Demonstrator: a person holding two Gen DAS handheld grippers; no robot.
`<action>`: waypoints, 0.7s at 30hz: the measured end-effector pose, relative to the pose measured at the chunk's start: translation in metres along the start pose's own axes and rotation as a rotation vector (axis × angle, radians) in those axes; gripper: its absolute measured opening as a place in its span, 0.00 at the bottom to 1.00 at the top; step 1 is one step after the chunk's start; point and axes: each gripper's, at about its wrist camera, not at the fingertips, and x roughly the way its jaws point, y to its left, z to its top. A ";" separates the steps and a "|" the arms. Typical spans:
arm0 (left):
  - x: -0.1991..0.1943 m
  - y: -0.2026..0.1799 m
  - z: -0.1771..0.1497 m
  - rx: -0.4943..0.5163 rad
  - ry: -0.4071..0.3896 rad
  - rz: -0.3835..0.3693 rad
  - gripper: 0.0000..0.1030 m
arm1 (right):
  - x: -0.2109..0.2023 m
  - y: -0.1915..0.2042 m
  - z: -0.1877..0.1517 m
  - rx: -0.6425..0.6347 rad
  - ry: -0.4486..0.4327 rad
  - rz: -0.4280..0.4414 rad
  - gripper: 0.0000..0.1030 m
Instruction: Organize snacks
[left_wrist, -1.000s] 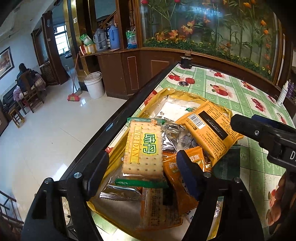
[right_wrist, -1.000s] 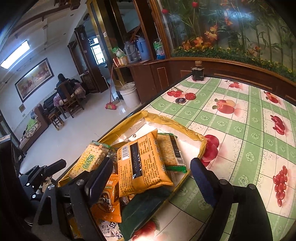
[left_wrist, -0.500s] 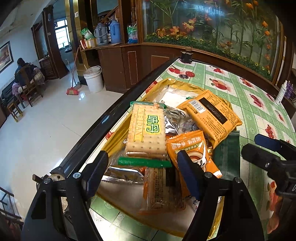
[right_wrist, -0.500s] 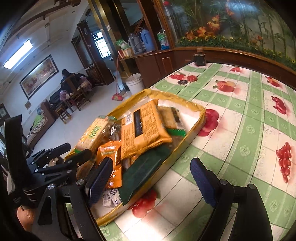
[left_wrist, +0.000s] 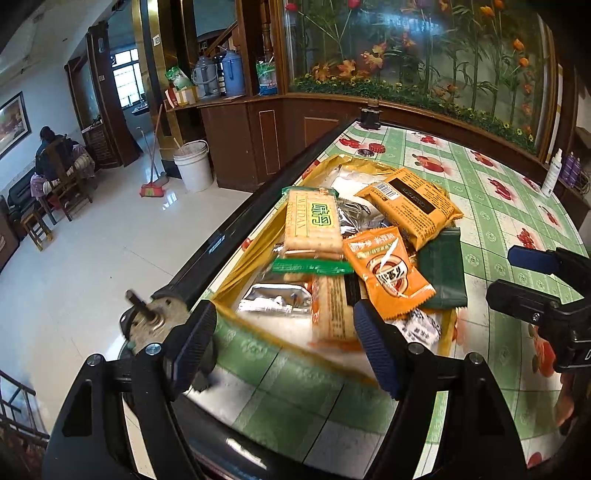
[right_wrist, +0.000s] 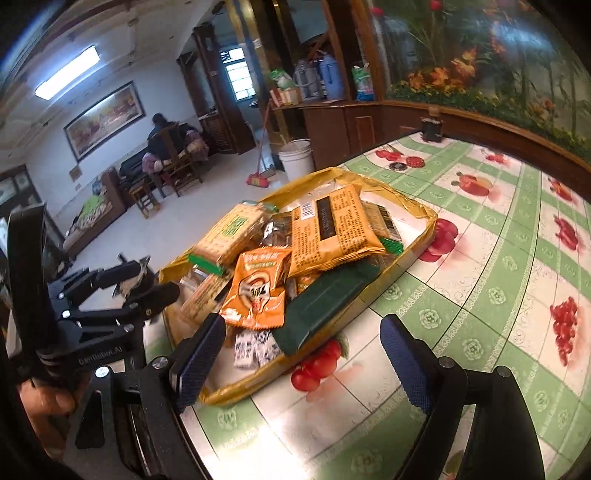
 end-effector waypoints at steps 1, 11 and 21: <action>-0.003 0.001 -0.002 -0.007 0.000 0.002 0.80 | -0.004 0.003 -0.002 -0.029 0.001 -0.001 0.85; -0.054 -0.004 -0.009 -0.005 -0.101 -0.013 0.83 | -0.052 0.039 -0.016 -0.240 -0.079 0.042 0.89; -0.092 -0.015 -0.011 0.029 -0.194 0.034 0.84 | -0.081 0.067 -0.021 -0.414 -0.109 0.016 0.91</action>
